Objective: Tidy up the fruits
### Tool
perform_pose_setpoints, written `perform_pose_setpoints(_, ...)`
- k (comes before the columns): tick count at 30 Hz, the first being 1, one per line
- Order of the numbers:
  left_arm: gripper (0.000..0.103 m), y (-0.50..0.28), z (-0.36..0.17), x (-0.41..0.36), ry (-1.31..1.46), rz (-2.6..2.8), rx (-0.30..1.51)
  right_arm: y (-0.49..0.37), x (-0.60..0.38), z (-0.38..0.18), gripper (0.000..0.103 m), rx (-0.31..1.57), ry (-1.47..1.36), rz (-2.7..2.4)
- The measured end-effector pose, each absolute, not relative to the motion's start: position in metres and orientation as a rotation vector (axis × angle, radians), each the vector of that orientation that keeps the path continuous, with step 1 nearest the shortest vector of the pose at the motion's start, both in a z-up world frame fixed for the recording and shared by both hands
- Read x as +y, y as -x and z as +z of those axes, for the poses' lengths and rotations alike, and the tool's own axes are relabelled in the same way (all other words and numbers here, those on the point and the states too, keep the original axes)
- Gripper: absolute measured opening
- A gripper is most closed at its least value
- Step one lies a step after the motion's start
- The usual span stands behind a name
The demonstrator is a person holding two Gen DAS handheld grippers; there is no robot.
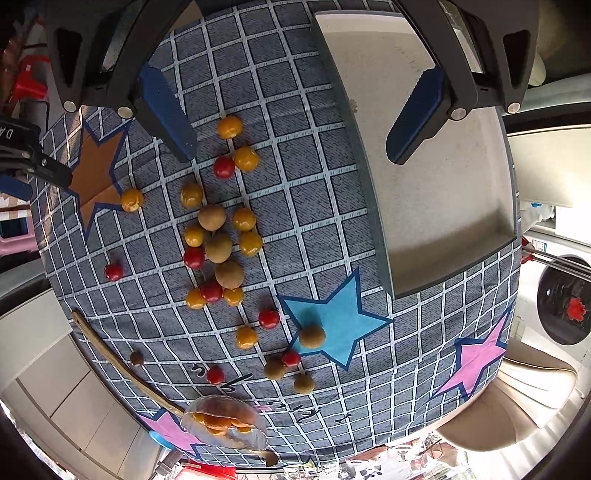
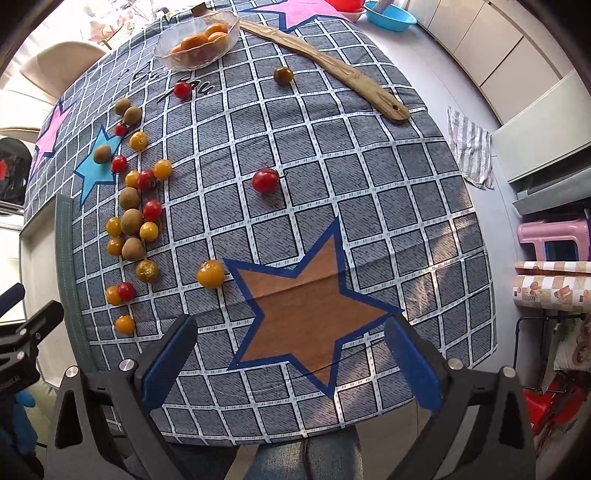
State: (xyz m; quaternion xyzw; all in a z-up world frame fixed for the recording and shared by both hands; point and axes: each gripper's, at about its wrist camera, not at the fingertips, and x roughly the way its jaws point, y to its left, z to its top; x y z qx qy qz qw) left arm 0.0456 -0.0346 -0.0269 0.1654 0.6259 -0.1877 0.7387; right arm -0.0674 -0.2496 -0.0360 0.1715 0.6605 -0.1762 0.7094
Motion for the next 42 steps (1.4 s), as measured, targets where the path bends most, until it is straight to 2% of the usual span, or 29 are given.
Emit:
perform_pose_setpoints(13, 0.103, -0.143, -0.049, -0.063, -0.303, -0.294, 1.282, 0.029, -0.262, -0.063, 0.102, 1.462, -0.374, -0.37)
perform_pose_setpoints(26, 0.103, -0.188, -0.094, -0.08, -0.343, -0.278, 1.275, -0.019, -0.277, -0.089, 0.089, 1.429, -0.373, -0.377)
perform_pose_setpoints(27, 0.1, -0.189, -0.097, -0.08, -0.344, -0.277, 1.279, -0.021, -0.278, -0.091, 0.088, 1.429, -0.372, -0.376)
perform_pose_setpoints(28, 0.09, -0.19, -0.1, -0.081, -0.349, -0.276, 1.286, -0.023, -0.279, -0.093, 0.088, 1.428, -0.369, -0.376)
perform_pose_setpoints(29, 0.086, -0.191, -0.104, -0.081, -0.351, -0.281, 1.303, -0.026, -0.28, -0.094, 0.086, 1.428, -0.365, -0.376)
perform_pose_setpoints(33, 0.083, -0.192, -0.111, -0.08, -0.354, -0.276, 1.315, -0.046, -0.278, -0.103, 0.075, 1.436, -0.361, -0.367)
perform_pose_setpoints(34, 0.077, -0.191, -0.11, -0.08, -0.355, -0.277, 1.311, -0.047, -0.278, -0.105, 0.072, 1.44, -0.366, -0.365)
perform_pose_setpoints(38, 0.065, -0.191, -0.109, -0.083, -0.347, -0.301, 1.307, -0.056, -0.255, -0.122, 0.064, 1.438, -0.312, -0.4)
perform_pose_setpoints(39, 0.057, -0.19, -0.107, -0.084, -0.341, -0.308, 1.306, -0.054, -0.251, -0.124, 0.062, 1.434, -0.302, -0.401)
perform_pose_setpoints(41, 0.043, -0.189, -0.106, -0.089, -0.33, -0.329, 1.31, -0.059, -0.243, -0.125, 0.043, 1.422, -0.293, -0.397)
perform_pose_setpoints(42, 0.031, -0.188, -0.105, -0.09, -0.33, -0.341, 1.308, -0.059, -0.239, -0.121, 0.037, 1.415, -0.296, -0.39)
